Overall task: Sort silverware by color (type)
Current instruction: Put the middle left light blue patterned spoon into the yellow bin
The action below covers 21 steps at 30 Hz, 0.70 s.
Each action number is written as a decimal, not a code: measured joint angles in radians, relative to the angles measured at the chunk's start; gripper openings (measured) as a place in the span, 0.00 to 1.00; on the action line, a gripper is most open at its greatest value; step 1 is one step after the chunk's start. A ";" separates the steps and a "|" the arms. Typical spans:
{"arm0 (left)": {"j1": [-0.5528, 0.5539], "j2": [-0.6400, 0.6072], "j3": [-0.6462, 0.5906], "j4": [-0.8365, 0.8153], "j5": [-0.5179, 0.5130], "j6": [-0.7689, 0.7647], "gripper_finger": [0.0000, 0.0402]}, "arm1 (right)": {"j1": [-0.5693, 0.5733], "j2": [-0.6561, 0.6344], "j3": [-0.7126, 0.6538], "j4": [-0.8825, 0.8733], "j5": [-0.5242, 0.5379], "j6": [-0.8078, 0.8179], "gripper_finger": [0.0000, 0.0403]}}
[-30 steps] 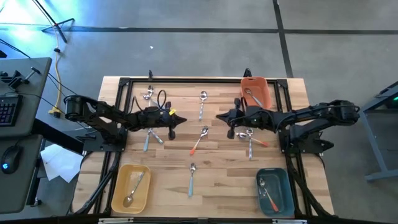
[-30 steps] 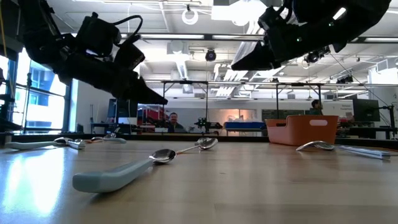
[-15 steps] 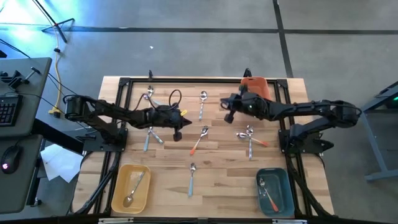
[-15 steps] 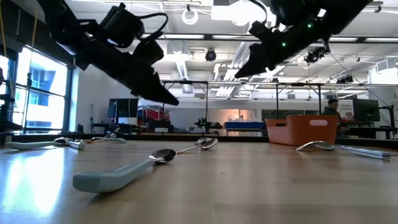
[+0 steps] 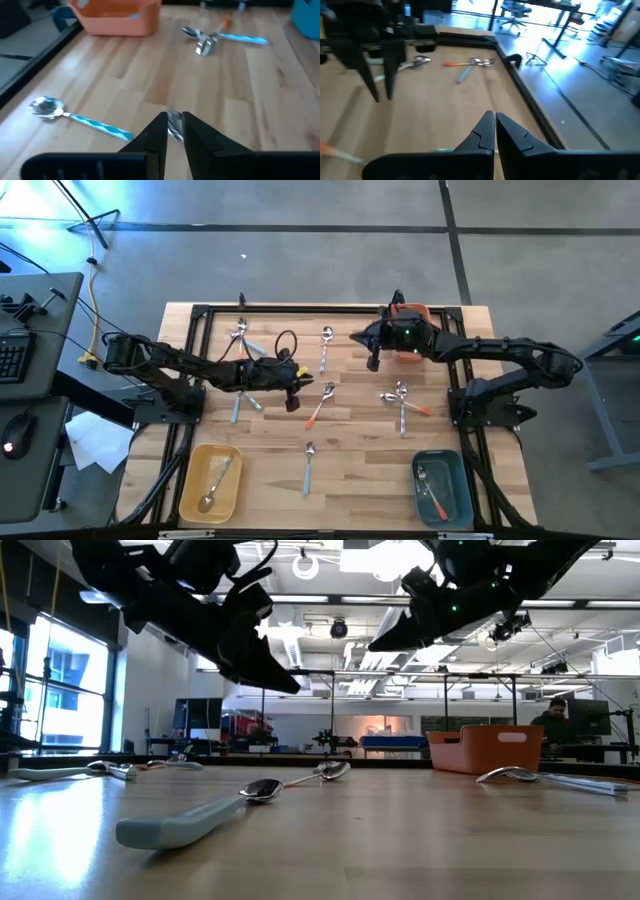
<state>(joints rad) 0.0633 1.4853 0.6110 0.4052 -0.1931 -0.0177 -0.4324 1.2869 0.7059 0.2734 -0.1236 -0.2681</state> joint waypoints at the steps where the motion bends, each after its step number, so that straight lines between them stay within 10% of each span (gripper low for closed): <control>1: 0.008 0.000 0.000 0.007 -0.001 -0.007 0.13 | -0.013 0.000 0.000 0.005 0.002 0.000 0.00; 11: 0.147 0.000 0.000 0.021 0.015 0.020 0.03 | -0.109 0.000 0.038 -0.057 0.003 -0.004 0.00; 21: 0.410 0.037 -0.039 0.298 0.371 0.054 0.00 | -0.130 0.004 0.081 -0.083 0.005 0.031 0.00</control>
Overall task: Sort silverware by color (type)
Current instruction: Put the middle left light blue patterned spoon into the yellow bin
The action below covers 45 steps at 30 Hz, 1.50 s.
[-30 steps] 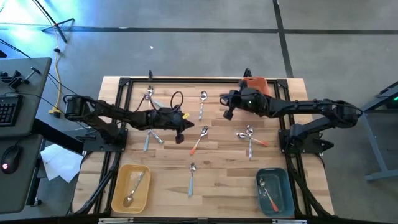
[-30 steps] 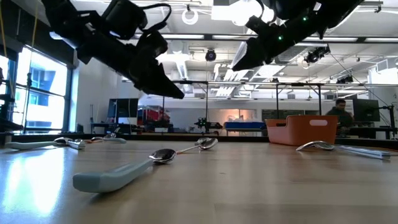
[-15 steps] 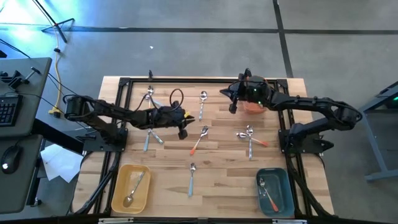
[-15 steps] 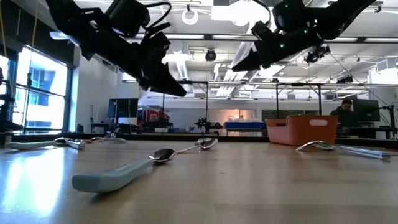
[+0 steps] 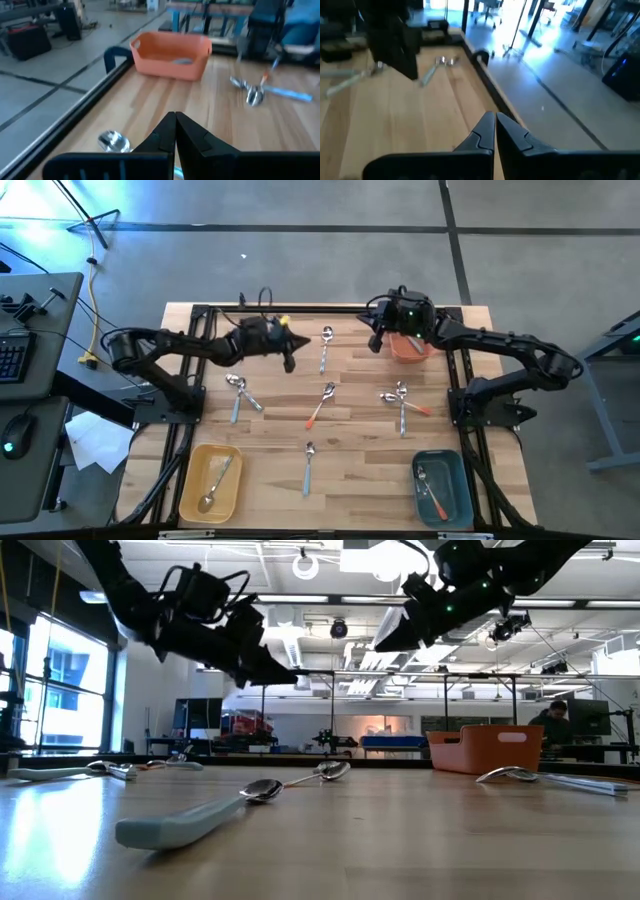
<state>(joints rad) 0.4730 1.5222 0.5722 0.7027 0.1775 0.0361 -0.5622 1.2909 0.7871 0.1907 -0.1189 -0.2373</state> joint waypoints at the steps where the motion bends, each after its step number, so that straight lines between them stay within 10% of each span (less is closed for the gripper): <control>1: 0.019 0.008 -0.001 0.011 0.030 -0.001 0.00 | 0.000 0.003 -0.009 0.026 -0.007 0.007 0.00; 11: 0.017 0.046 -0.001 -0.058 0.064 0.029 0.00 | 0.001 0.094 -0.030 0.139 -0.032 0.046 0.00; 21: -0.140 -0.187 0.119 -0.860 -0.333 0.085 0.00 | 0.024 0.088 -0.030 0.119 -0.031 0.048 0.00; 33: -0.335 -0.329 0.231 -1.469 -0.252 0.000 0.03 | 0.103 0.088 -0.030 0.066 0.014 0.009 0.00; 45: -0.441 -0.191 0.230 -1.517 -0.216 0.178 0.32 | 0.145 0.088 -0.031 0.036 0.015 0.001 0.00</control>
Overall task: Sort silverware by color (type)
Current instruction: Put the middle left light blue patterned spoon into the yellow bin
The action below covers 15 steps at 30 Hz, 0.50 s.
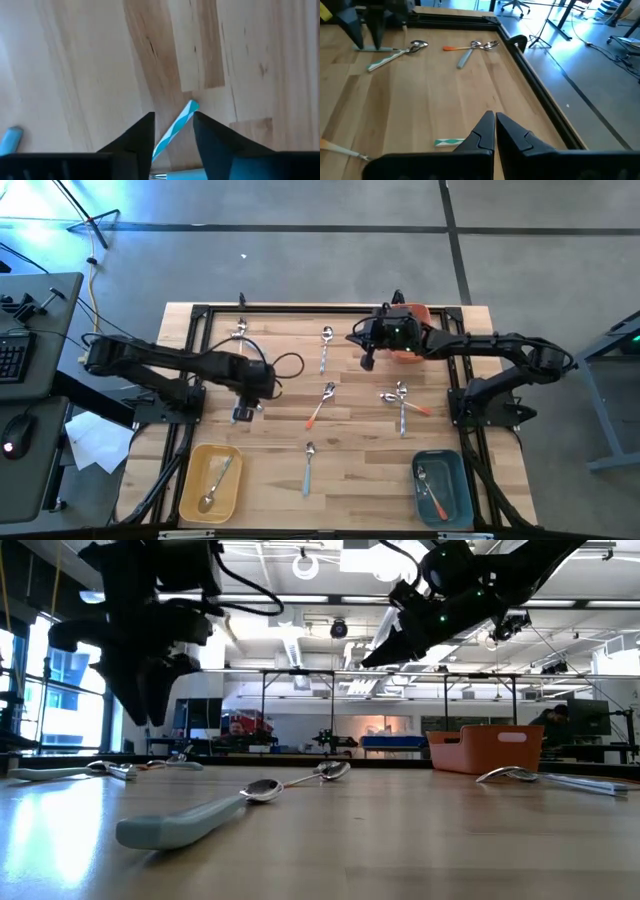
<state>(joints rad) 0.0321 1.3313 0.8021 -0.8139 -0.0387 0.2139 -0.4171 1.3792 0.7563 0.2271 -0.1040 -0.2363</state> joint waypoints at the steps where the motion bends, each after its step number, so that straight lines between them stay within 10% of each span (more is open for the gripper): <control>1: -0.002 0.013 0.000 0.000 0.000 0.008 0.34 | 0.005 0.000 0.000 -0.002 0.000 0.000 0.00; 15: -0.001 0.170 -0.039 0.003 -0.003 0.060 0.38 | 0.056 0.000 0.000 -0.013 0.053 -0.019 0.00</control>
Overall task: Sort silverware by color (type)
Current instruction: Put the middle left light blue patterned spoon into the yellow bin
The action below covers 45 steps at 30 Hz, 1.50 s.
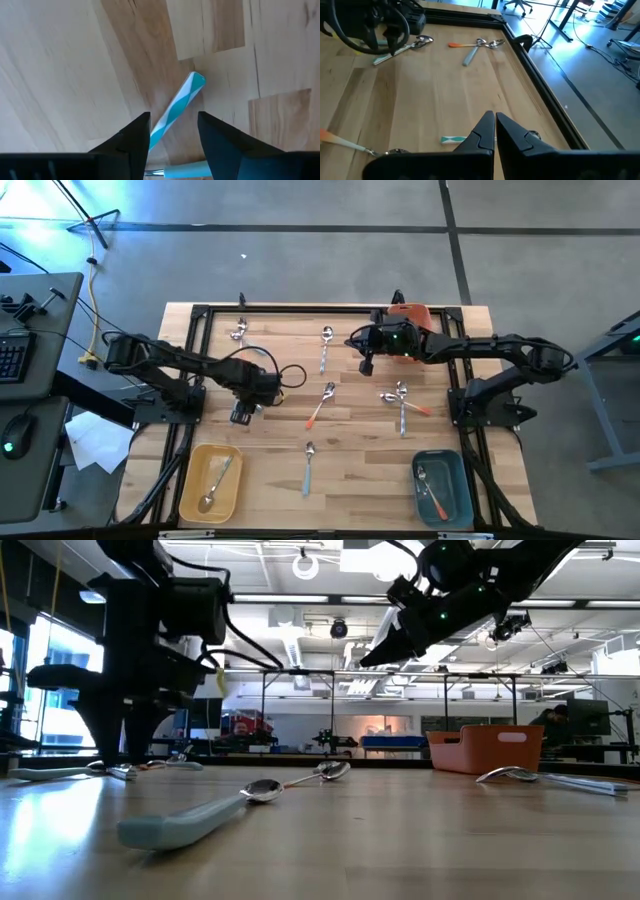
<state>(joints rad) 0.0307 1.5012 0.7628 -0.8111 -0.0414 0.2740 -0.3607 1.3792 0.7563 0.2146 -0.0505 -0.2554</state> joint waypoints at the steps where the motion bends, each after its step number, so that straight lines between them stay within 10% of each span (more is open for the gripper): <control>1: 0.000 0.009 0.000 0.004 0.000 0.004 0.38 | 0.002 0.000 0.000 0.000 0.001 0.000 0.00; 20: -0.002 0.084 0.003 0.034 -0.034 0.121 0.03 | 0.003 0.000 0.000 -0.004 0.001 0.000 0.00; 32: -0.017 0.090 0.121 -0.110 -0.178 0.139 0.02 | 0.003 0.000 0.000 -0.004 0.000 0.000 0.00; 45: -0.049 0.088 0.481 -0.423 0.046 -0.435 0.02 | 0.003 0.000 0.000 -0.003 -0.001 -0.015 0.00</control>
<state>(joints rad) -0.0185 1.5894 1.2437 -1.2340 0.0045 -0.1614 -0.3580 1.3792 0.7563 0.2111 -0.0514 -0.2706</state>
